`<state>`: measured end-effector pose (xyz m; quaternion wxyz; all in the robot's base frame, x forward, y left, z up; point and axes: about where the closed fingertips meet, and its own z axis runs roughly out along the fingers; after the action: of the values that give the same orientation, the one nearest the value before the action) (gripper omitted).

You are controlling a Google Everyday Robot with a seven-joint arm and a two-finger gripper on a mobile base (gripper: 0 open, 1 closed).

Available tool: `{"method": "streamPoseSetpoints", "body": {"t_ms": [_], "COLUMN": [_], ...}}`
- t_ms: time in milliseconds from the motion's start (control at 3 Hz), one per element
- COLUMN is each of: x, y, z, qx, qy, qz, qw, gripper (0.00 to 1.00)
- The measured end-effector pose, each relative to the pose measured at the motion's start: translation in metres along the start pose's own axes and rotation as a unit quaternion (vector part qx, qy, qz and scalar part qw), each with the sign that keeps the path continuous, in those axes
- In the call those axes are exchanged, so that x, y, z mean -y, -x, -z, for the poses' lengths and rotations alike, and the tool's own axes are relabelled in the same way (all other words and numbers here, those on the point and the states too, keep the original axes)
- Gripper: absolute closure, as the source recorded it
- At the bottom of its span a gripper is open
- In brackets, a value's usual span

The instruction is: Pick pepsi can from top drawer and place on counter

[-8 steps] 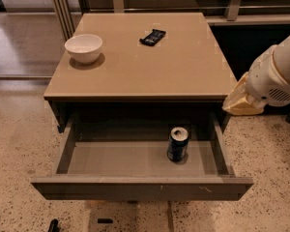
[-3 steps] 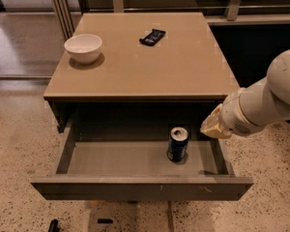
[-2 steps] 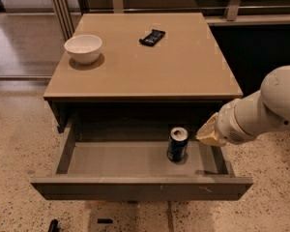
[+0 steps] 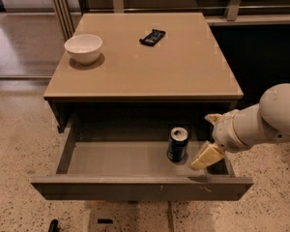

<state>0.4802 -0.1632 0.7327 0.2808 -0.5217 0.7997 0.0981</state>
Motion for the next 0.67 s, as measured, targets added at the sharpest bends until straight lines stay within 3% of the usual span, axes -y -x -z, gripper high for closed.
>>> {"method": "streamPoseSetpoints", "body": {"t_ms": [333, 667], "x": [0.002, 0.006], "y": [-0.003, -0.002], "z": [-0.014, -0.029], "qx": [0.015, 0.029], "qy": [-0.011, -0.024], "qz": [-0.010, -0.019], "qw": [0.9998, 0.9991], "gripper": [0.26, 0.27]}}
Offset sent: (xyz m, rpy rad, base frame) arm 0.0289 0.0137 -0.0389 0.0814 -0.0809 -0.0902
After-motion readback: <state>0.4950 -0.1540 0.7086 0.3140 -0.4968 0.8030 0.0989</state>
